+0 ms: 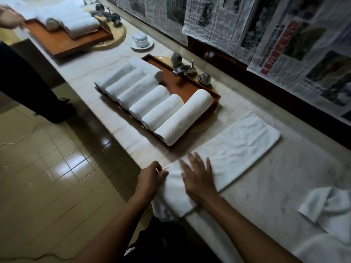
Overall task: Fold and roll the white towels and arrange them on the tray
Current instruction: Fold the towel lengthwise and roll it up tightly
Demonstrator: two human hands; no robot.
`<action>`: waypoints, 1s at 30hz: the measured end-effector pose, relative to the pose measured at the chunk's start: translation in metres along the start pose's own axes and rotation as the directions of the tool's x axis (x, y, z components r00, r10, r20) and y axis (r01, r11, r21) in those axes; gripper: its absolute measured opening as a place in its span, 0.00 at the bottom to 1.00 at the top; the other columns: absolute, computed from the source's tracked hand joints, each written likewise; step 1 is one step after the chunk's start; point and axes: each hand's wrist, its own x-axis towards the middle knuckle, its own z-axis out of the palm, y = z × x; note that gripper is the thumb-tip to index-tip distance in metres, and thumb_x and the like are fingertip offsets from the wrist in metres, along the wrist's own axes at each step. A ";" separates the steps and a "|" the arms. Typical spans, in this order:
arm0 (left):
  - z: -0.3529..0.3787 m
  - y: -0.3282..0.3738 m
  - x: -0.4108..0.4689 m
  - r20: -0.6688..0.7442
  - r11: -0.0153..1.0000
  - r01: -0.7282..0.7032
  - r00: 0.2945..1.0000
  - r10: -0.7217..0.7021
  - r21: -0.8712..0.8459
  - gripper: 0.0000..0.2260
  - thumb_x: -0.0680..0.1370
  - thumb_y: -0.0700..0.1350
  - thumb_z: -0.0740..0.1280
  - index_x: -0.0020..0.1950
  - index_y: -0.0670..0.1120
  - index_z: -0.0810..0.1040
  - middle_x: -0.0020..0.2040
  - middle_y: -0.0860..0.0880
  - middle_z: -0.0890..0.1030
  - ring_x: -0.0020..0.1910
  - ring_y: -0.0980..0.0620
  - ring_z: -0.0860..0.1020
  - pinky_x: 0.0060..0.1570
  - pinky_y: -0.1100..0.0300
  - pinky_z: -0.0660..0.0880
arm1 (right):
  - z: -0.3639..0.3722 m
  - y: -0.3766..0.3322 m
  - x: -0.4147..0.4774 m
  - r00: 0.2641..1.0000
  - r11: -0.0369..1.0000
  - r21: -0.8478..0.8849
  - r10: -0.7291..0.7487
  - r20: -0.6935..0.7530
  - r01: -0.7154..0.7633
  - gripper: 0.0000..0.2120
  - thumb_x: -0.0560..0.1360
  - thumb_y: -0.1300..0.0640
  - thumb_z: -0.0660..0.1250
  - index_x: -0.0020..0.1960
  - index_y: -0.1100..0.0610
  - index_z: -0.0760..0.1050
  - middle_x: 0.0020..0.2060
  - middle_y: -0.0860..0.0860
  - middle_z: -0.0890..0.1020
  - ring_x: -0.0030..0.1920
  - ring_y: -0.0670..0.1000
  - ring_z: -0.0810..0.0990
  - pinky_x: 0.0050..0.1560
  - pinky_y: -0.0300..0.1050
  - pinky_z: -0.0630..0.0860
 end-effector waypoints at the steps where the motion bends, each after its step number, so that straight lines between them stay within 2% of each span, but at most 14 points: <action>1: -0.002 -0.001 -0.001 0.011 1.000 -0.010 1.000 0.011 -0.011 0.10 0.75 0.53 0.76 0.44 0.51 0.76 0.37 0.54 0.80 0.39 0.53 0.79 0.33 0.60 0.70 | 0.004 -0.007 -0.008 0.999 1.000 -0.007 -0.030 0.039 0.030 0.26 0.81 0.46 0.56 0.79 0.46 0.66 0.80 0.54 0.63 0.81 0.57 0.59 0.77 0.67 0.53; 3: -0.007 -0.008 -0.006 0.053 0.998 -0.052 0.997 0.054 -0.029 0.12 0.74 0.51 0.78 0.45 0.51 0.76 0.38 0.53 0.80 0.38 0.55 0.78 0.33 0.60 0.70 | 0.008 -0.006 -0.018 0.997 1.000 -0.004 -0.024 0.079 0.024 0.28 0.82 0.44 0.54 0.82 0.43 0.58 0.83 0.49 0.56 0.83 0.53 0.53 0.79 0.65 0.50; 6: -0.017 -0.030 -0.018 0.088 0.994 -0.099 0.992 0.095 0.037 0.11 0.74 0.49 0.78 0.43 0.51 0.75 0.36 0.54 0.78 0.35 0.57 0.76 0.31 0.66 0.65 | 0.006 -0.001 -0.017 0.996 0.999 -0.031 -0.009 0.085 0.011 0.28 0.83 0.43 0.53 0.82 0.43 0.59 0.83 0.48 0.57 0.82 0.52 0.53 0.79 0.65 0.51; 9: -0.026 -0.059 -0.029 0.145 0.966 -0.026 0.989 -0.012 0.259 0.10 0.75 0.43 0.71 0.36 0.49 0.74 0.32 0.54 0.75 0.35 0.51 0.76 0.31 0.59 0.64 | 0.008 -0.002 -0.017 0.997 0.999 -0.035 -0.015 0.080 0.018 0.27 0.83 0.43 0.54 0.81 0.44 0.60 0.82 0.48 0.58 0.82 0.53 0.55 0.78 0.66 0.53; 10: -0.028 -0.068 -0.032 0.142 0.965 0.038 0.987 -0.077 0.261 0.10 0.75 0.40 0.69 0.34 0.48 0.74 0.31 0.53 0.75 0.34 0.50 0.75 0.31 0.58 0.64 | 0.009 -0.001 -0.018 0.997 0.999 -0.036 -0.018 0.077 0.021 0.27 0.83 0.43 0.54 0.81 0.44 0.60 0.82 0.48 0.58 0.82 0.52 0.55 0.78 0.66 0.53; 12: -0.032 -0.081 -0.039 0.140 0.975 0.216 0.968 -0.209 -0.041 0.10 0.76 0.34 0.67 0.38 0.46 0.81 0.33 0.50 0.79 0.35 0.50 0.76 0.34 0.60 0.68 | 0.009 0.000 -0.018 0.997 0.999 -0.030 -0.016 0.076 0.019 0.27 0.83 0.44 0.54 0.81 0.44 0.61 0.82 0.48 0.58 0.82 0.52 0.55 0.78 0.66 0.53; 14: -0.037 -0.083 -0.047 0.158 0.810 0.329 0.944 -0.288 -0.487 0.12 0.78 0.31 0.64 0.47 0.43 0.85 0.38 0.45 0.83 0.41 0.46 0.78 0.39 0.57 0.72 | 0.008 -0.001 -0.017 0.997 0.999 -0.028 -0.015 0.077 0.018 0.27 0.83 0.44 0.54 0.81 0.44 0.61 0.82 0.48 0.58 0.82 0.52 0.55 0.78 0.65 0.53; 15: -0.041 -0.082 -0.050 0.186 0.721 0.345 0.937 -0.294 -0.601 0.11 0.79 0.31 0.64 0.51 0.41 0.84 0.41 0.43 0.84 0.41 0.45 0.78 0.38 0.56 0.73 | 0.008 -0.002 -0.017 0.996 1.000 -0.023 -0.016 0.083 0.018 0.27 0.83 0.44 0.54 0.81 0.44 0.61 0.82 0.48 0.58 0.82 0.52 0.55 0.78 0.65 0.52; 16: -0.044 -0.080 -0.054 0.197 0.708 0.329 0.944 -0.265 -0.624 0.10 0.80 0.32 0.64 0.53 0.40 0.83 0.42 0.43 0.84 0.40 0.45 0.78 0.34 0.57 0.74 | 0.007 -0.002 -0.017 0.996 1.000 -0.017 -0.015 0.084 0.017 0.27 0.83 0.44 0.54 0.81 0.43 0.61 0.82 0.48 0.58 0.82 0.52 0.55 0.79 0.65 0.52; 18: -0.050 -0.080 -0.060 0.142 0.840 0.220 0.975 -0.172 -0.496 0.08 0.82 0.38 0.65 0.51 0.44 0.84 0.40 0.47 0.85 0.33 0.47 0.79 0.28 0.60 0.74 | 0.006 0.000 -0.016 0.996 1.000 -0.017 -0.011 0.085 0.013 0.27 0.83 0.44 0.54 0.81 0.43 0.61 0.82 0.48 0.59 0.82 0.52 0.55 0.79 0.64 0.51; 20: -0.058 -0.095 -0.060 0.051 0.989 0.047 0.998 -0.040 -0.142 0.10 0.82 0.42 0.68 0.41 0.51 0.81 0.33 0.52 0.80 0.28 0.55 0.78 0.27 0.64 0.70 | 0.006 -0.001 -0.016 0.996 1.000 -0.020 -0.013 0.091 0.015 0.27 0.83 0.44 0.54 0.81 0.43 0.61 0.82 0.48 0.59 0.82 0.52 0.55 0.79 0.64 0.51; 22: -0.065 -0.109 -0.058 0.015 0.995 -0.038 0.999 0.037 0.088 0.17 0.80 0.42 0.70 0.34 0.55 0.73 0.30 0.56 0.76 0.30 0.61 0.74 0.30 0.64 0.66 | 0.007 0.000 -0.016 0.996 1.000 -0.016 -0.011 0.089 0.012 0.27 0.83 0.44 0.54 0.81 0.43 0.61 0.82 0.48 0.59 0.82 0.53 0.56 0.79 0.64 0.52; 25: -0.074 -0.131 -0.057 0.025 0.997 -0.019 1.000 0.017 0.078 0.17 0.80 0.40 0.70 0.34 0.55 0.74 0.30 0.56 0.76 0.33 0.63 0.73 0.34 0.63 0.67 | 0.008 0.000 -0.017 0.996 1.000 -0.015 -0.018 0.085 0.019 0.27 0.83 0.44 0.53 0.81 0.43 0.62 0.82 0.48 0.60 0.81 0.53 0.57 0.79 0.64 0.53; 30: -0.085 -0.147 -0.068 0.011 0.969 0.091 0.996 -0.091 -0.231 0.09 0.79 0.35 0.70 0.48 0.48 0.87 0.41 0.57 0.86 0.39 0.64 0.79 0.43 0.64 0.74 | 0.006 -0.001 -0.016 0.994 1.000 -0.013 -0.017 0.104 0.019 0.27 0.83 0.43 0.52 0.81 0.43 0.60 0.82 0.48 0.59 0.82 0.53 0.55 0.79 0.64 0.51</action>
